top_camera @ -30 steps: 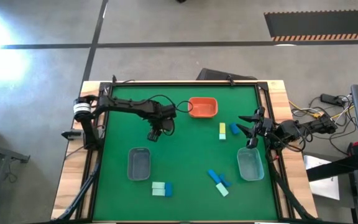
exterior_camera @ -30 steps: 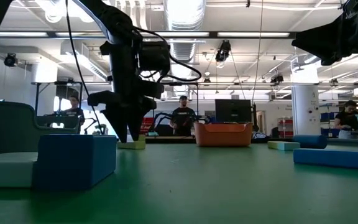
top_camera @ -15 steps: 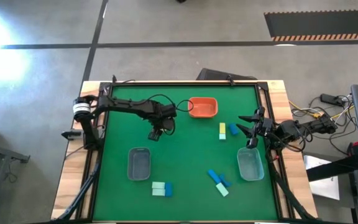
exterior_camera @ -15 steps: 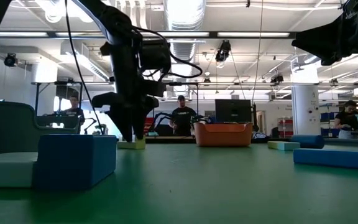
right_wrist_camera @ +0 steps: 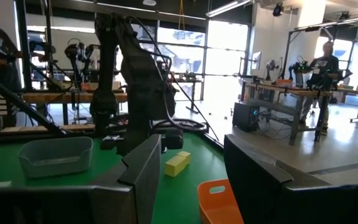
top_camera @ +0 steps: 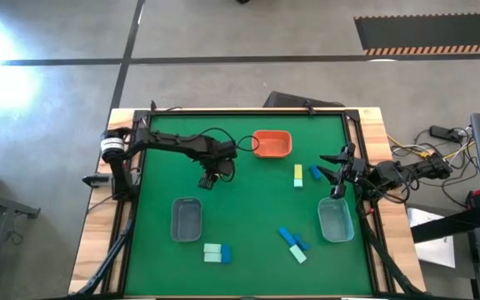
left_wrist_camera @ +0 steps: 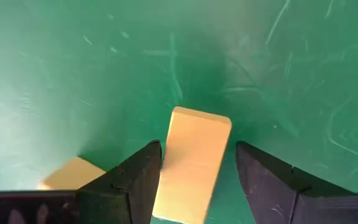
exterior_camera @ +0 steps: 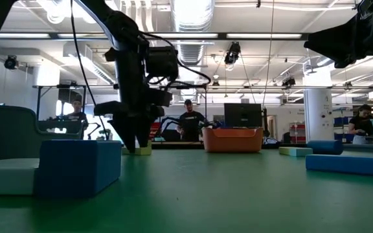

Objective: Sort & place blocks by color
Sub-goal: Put the light green block into the gray bin

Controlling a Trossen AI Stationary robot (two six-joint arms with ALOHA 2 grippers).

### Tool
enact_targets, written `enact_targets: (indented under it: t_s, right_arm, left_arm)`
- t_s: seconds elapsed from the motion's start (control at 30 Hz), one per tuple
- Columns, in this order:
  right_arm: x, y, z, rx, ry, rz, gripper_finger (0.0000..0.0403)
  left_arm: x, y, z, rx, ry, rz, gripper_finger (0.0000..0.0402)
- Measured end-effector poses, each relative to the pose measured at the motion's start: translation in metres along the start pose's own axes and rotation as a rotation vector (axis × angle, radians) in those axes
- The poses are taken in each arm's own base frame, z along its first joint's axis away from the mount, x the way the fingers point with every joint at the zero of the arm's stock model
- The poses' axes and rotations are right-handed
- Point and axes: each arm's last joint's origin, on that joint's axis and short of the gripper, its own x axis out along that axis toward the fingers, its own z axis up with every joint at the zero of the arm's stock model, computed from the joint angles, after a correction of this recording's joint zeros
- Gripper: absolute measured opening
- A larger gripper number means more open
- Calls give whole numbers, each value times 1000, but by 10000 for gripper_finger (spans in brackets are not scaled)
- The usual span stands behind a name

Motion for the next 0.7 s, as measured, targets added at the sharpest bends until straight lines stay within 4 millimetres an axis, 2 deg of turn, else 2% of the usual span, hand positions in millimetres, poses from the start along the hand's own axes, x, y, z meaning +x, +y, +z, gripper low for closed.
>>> enact_targets:
  t_s: [0.27, 0.5, 0.7]
  right_arm:
    - [0, 0, 2, 3, -4, -1, 164]
    - [0, 0, 2, 3, -5, -1, 164]
    - [0, 0, 2, 2, -5, -1, 164]
  left_arm:
    - [6, 0, 1, 5, 15, -13, 180]
    - [6, 0, 0, 6, 17, -16, 112]
    - [-3, -4, 2, -8, 11, 28, 112]
